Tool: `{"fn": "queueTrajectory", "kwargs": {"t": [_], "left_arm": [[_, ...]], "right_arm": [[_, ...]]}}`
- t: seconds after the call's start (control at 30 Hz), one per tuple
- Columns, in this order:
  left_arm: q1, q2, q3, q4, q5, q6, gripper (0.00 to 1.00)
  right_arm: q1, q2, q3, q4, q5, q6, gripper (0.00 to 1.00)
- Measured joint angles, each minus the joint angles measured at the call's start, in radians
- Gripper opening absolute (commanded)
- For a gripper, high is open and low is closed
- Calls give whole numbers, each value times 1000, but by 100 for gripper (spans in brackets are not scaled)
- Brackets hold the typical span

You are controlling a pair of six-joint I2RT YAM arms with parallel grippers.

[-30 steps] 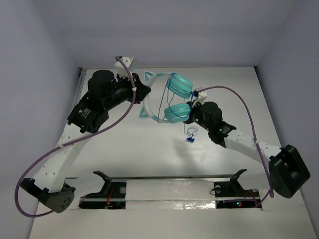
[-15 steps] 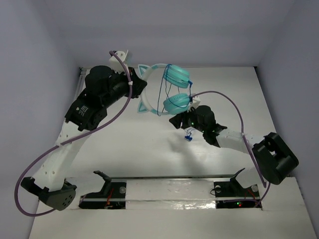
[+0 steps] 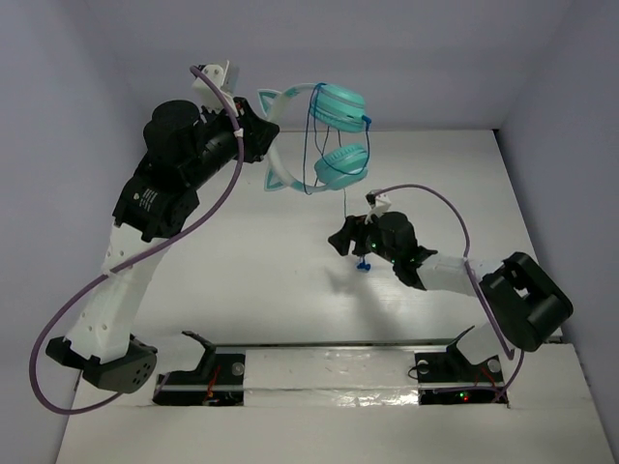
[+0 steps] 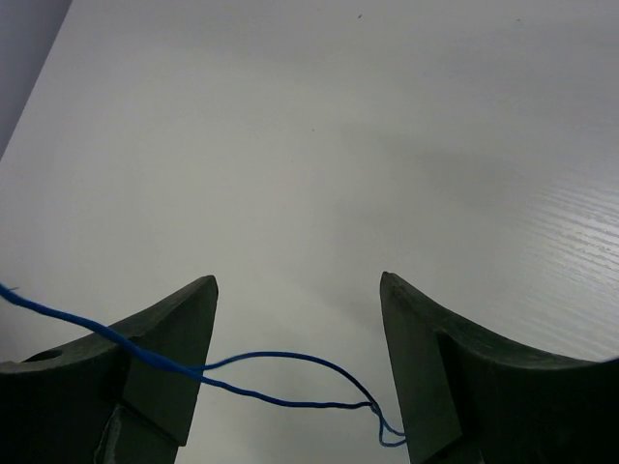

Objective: Wrap the headphones

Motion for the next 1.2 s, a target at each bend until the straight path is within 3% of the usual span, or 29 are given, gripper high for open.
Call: {"fn": "queueTrajectory", "kwargs": {"t": [0.3,0.4,0.47,0.6,0.67,0.73,1.0,1.2], "left_arm": [[29,43,123,-52,29,-13,0],[37,55,176,-61,30,-14,0],[49,59,203,-60,33,-14,0],[86,66,219,-57,64,-21,0],[106,73,218,-57,78,-30,0],[124,84,213,-51,90,-43,0],[148,103,146,-22,109,-90,0],[171,120,132,20,46,-121,0]], "right_arm": [[0,108,-10,64,-4,27,73],[0,109,-33,83,3,41,66],[0,106,-55,105,9,56,57],[0,93,-118,154,13,94,28],[0,94,-139,171,10,113,7],[0,103,-143,182,2,130,0],[14,107,-143,195,-23,156,0],[198,40,-141,131,13,167,0]]}}
